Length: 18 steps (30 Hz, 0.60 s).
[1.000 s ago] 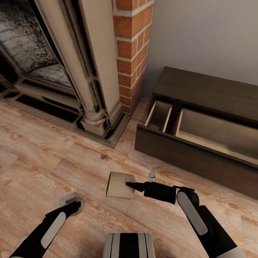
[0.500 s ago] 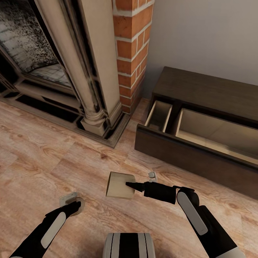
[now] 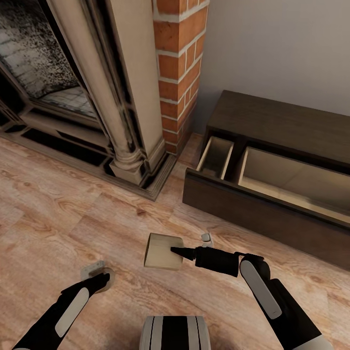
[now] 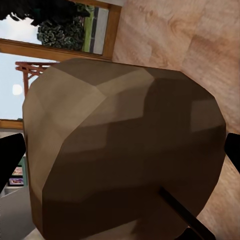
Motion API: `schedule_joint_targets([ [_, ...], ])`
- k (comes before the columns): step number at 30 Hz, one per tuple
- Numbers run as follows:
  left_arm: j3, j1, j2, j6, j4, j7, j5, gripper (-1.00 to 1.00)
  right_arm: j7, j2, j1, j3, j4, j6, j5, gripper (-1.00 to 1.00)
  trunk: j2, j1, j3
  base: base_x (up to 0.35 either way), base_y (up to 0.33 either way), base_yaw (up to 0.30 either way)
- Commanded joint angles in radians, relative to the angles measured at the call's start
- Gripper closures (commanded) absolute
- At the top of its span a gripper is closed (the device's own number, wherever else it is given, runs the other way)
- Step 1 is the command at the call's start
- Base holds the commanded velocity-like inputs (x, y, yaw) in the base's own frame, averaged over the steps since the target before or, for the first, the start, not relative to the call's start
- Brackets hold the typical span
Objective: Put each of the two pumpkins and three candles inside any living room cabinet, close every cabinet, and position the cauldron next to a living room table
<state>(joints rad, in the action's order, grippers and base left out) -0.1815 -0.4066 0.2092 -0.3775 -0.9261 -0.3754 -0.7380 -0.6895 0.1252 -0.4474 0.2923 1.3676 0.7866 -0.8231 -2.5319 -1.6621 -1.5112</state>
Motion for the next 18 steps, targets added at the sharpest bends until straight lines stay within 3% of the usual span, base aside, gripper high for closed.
schedule_joint_targets([
  [1, -0.006, 0.000, 0.001, 0.003, -0.002, -0.007, -0.026, 1.00, 0.002, 0.001, -0.001, 0.001, 0.000, 0.005, -0.006, 1.00, 0.000, 0.000, -0.001, 0.000, 0.000, 0.000],
  [6, -0.007, 0.000, 0.001, 0.003, -0.002, -0.007, -0.026, 1.00, 0.003, 0.001, -0.001, 0.001, -0.002, 0.005, -0.005, 1.00, 0.000, 0.000, -0.001, 0.000, 0.000, 0.000],
  [18, -0.004, 0.000, 0.012, -0.011, -0.022, 0.000, -0.040, 1.00, 0.004, 0.001, -0.001, 0.001, -0.002, 0.005, -0.007, 1.00, 0.003, 0.005, 0.046, 0.000, 0.000, 0.000],
])
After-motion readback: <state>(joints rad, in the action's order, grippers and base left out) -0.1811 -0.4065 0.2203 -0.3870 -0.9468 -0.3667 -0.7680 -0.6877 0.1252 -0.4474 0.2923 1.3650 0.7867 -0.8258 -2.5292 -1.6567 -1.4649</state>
